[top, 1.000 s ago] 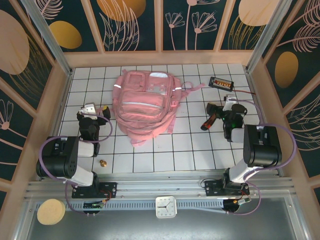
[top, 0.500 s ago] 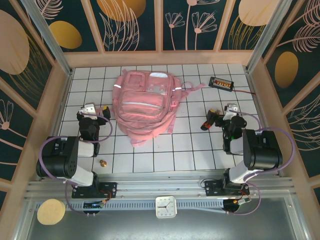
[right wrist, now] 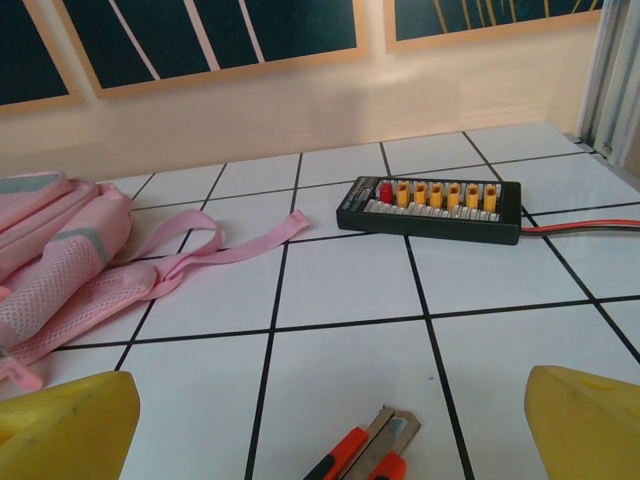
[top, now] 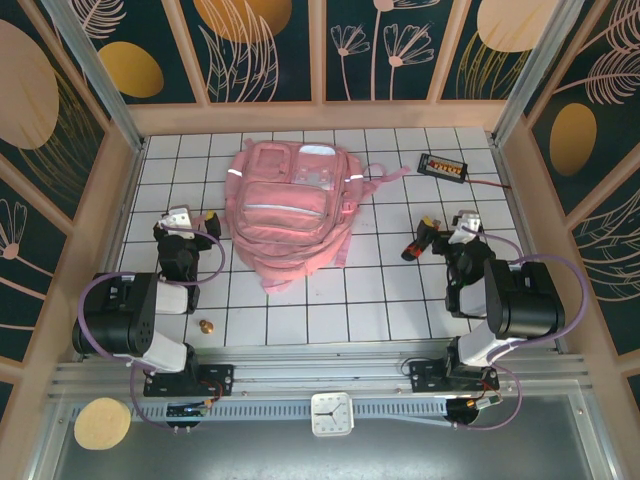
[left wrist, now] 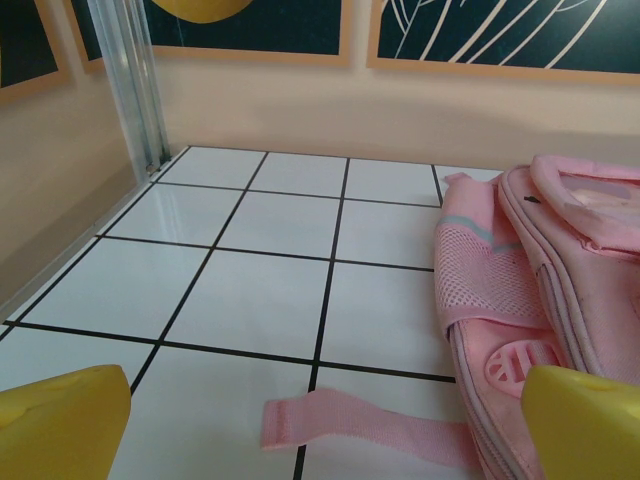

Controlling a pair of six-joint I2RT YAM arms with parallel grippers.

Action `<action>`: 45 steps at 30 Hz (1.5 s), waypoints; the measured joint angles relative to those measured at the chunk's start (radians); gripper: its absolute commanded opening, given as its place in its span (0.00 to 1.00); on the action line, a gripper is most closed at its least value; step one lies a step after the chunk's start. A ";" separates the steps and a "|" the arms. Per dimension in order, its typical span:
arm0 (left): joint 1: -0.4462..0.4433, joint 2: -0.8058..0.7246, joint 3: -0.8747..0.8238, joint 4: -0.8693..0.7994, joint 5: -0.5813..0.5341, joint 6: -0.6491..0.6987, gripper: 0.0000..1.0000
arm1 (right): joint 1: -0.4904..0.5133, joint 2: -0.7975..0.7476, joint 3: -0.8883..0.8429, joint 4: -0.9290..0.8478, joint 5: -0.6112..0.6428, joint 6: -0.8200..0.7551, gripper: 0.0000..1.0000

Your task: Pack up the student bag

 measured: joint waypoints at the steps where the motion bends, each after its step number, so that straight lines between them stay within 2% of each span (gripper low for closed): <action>1: 0.000 0.000 0.000 0.000 0.000 0.000 0.99 | 0.000 0.000 0.006 -0.004 0.003 0.000 0.99; 20: 0.000 0.001 0.000 0.003 0.000 0.000 0.99 | 0.019 0.000 0.025 -0.043 0.081 0.002 0.99; 45: 0.000 0.001 0.000 0.007 0.000 0.000 0.99 | 0.019 0.000 0.025 -0.043 0.085 0.002 0.99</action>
